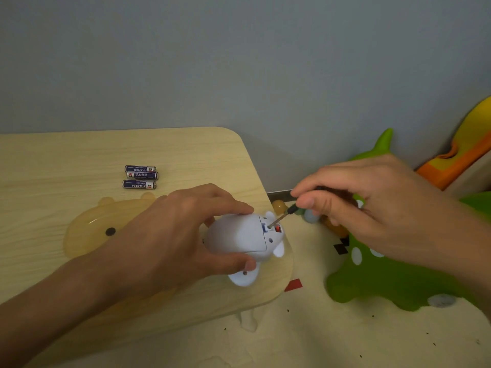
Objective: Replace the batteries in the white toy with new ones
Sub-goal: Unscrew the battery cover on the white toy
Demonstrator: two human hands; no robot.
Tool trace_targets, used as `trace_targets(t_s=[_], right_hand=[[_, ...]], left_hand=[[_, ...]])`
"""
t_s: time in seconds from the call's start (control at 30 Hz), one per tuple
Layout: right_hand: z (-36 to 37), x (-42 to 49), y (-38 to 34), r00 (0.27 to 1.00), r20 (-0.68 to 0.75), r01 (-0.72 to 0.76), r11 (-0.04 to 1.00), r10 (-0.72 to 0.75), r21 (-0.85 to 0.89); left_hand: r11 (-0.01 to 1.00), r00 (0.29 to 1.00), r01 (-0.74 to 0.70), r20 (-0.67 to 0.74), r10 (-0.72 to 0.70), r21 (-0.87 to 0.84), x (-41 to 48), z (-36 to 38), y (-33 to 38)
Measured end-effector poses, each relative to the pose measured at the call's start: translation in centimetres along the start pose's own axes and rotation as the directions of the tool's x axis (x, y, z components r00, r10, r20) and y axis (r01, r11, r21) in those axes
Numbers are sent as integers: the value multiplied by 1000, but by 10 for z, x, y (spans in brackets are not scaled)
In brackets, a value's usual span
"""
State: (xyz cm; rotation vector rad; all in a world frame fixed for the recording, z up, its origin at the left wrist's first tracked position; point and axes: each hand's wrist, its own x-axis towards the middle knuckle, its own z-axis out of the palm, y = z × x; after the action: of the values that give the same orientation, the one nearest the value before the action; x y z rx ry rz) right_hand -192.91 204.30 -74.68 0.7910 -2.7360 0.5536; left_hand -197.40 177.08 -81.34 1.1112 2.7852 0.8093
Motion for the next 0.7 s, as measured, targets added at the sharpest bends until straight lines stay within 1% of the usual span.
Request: trace_targets(t_s=[0.07, 0.1, 0.13, 0.2, 0.27, 0.33, 0.43, 0.5, 0.6, 0.7], right_hand=[[5, 3, -6, 999, -33, 8, 984, -14, -177], [7, 4, -8, 999, -42, -8, 972, -2, -233], [9, 4, -9, 999, -48, -22, 967, 11, -252], [9, 4, -8, 999, -27, -37, 976, 32, -215], [6, 3, -5, 999, 19, -40, 991, 43, -131], [0, 2, -5, 999, 48, -8, 998, 11, -65], [-2, -1, -8, 998, 47, 47, 999, -46, -10], [2, -4, -11, 999, 9, 47, 999, -47, -28], [10, -7, -10, 995, -91, 37, 993, -48, -112], [13, -13, -11, 998, -61, 7, 985, -18, -175]], left_hand=[[1000, 1000, -12, 0, 12, 16, 0, -1, 0], [1000, 1000, -18, 0, 18, 22, 0, -1, 0], [999, 1000, -24, 1, 24, 29, 0, -2, 1], [998, 999, -34, 2, 34, 46, 0, -3, 1], [997, 999, -44, -17, 45, 69, -1, -4, 2], [995, 998, -44, -34, 47, 94, -2, -4, 4], [991, 998, -39, -39, 45, 129, -3, -3, 5], [988, 998, -40, -46, 47, 148, -3, -2, 6], [983, 997, -30, -60, 42, 181, -4, -1, 7], [971, 996, -10, -89, 32, 240, -4, 1, 7]])
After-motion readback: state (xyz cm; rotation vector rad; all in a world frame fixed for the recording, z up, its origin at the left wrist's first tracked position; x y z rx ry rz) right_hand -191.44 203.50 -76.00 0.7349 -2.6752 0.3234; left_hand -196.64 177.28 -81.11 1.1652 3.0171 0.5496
